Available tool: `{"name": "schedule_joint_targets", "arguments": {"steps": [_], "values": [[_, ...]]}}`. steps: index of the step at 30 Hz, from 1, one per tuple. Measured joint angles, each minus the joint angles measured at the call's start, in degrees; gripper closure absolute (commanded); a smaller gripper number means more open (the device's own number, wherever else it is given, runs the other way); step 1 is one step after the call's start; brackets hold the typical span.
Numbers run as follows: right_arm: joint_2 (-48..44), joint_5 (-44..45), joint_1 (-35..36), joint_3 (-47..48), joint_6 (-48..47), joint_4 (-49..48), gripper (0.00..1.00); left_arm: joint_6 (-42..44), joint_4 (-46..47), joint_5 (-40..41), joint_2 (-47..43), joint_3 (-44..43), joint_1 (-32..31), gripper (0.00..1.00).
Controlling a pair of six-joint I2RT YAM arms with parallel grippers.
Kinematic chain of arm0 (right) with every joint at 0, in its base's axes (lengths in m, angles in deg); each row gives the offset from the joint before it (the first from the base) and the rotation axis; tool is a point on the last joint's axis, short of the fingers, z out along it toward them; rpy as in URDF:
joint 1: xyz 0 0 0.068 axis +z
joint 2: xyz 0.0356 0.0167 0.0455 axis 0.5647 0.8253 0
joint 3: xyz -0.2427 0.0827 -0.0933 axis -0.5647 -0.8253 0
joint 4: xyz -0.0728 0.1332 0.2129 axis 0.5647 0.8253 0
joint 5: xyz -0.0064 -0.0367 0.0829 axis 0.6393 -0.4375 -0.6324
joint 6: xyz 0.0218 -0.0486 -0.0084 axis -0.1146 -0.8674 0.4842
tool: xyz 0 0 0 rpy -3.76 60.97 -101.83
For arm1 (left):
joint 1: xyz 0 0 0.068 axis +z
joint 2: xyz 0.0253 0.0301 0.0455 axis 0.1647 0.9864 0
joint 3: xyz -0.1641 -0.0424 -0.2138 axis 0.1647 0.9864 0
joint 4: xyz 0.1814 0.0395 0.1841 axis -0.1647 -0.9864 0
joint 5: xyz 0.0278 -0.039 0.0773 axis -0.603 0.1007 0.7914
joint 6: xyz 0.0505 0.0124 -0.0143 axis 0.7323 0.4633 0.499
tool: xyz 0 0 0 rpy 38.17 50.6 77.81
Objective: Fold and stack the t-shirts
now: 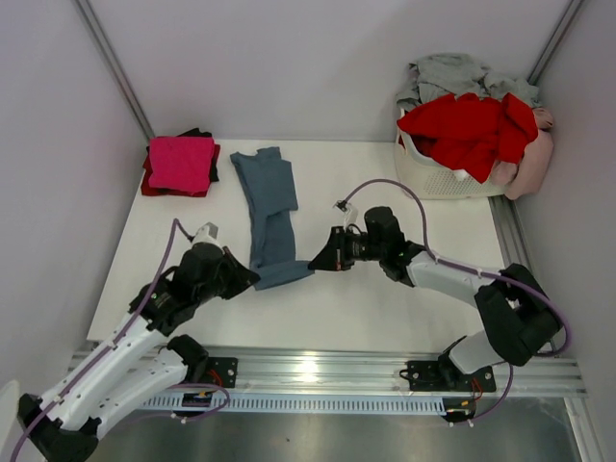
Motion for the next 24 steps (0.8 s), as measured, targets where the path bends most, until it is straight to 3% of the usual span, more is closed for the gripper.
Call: {"name": "schedule_joint_targets", "arguments": {"steps": [11, 24], "values": [[-16.98, -1.11, 2.21, -8.17, -0.83, 5.51, 1.00, -6.23, -3.63, -6.75, -23.54, 10.49, -4.11, 1.00], [-38.36, 2.08, 6.64, -12.63, -0.17, 20.72, 1.00, -18.05, -9.64, -7.15, -21.42, 4.61, -20.68, 1.00]]}}
